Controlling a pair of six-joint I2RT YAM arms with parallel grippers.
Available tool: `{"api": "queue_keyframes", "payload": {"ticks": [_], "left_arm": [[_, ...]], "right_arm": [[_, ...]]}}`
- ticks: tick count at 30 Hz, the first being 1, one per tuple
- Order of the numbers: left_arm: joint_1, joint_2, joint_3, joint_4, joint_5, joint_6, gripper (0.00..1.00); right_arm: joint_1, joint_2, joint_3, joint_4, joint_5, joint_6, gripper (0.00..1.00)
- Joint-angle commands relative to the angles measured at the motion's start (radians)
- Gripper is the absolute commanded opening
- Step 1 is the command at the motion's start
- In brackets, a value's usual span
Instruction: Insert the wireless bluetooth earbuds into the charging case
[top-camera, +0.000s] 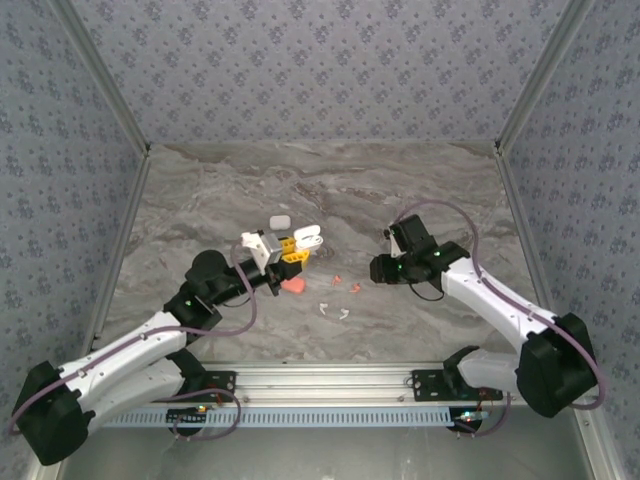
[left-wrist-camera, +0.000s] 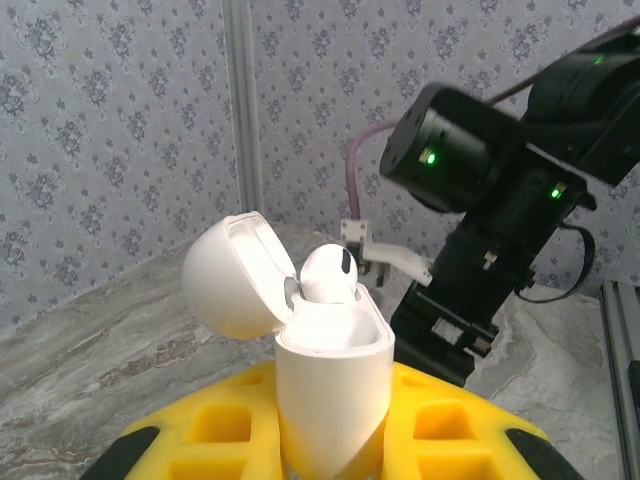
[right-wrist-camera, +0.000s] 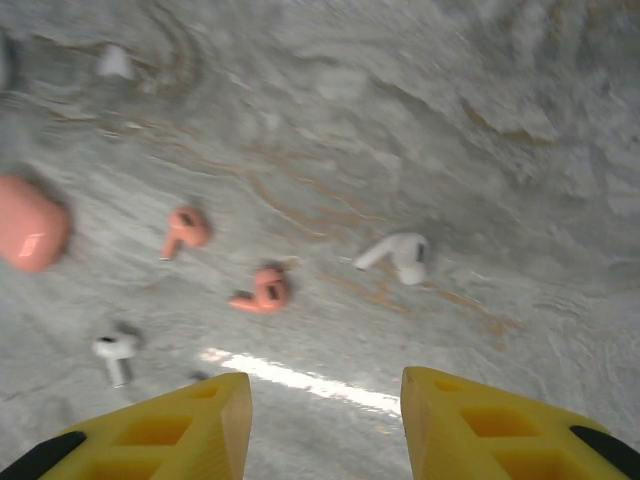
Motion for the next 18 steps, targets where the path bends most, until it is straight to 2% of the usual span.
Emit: {"api": "queue_keyframes", "payload": {"ticks": [1, 11, 18], "left_arm": [[-0.005, -0.021, 0.003, -0.014, -0.01, -0.004, 0.0], [-0.006, -0.015, 0.015, -0.015, -0.005, -0.008, 0.0], [-0.005, -0.015, 0.015, -0.025, -0.006, -0.009, 0.0]], "right_arm": [[-0.04, 0.035, -0.032, 0.105, -0.004, 0.02, 0.45], [-0.106, 0.17, -0.046, 0.201, -0.079, -0.008, 0.41], [-0.109, 0.252, -0.04, 0.235, -0.104, -0.008, 0.38]]}}
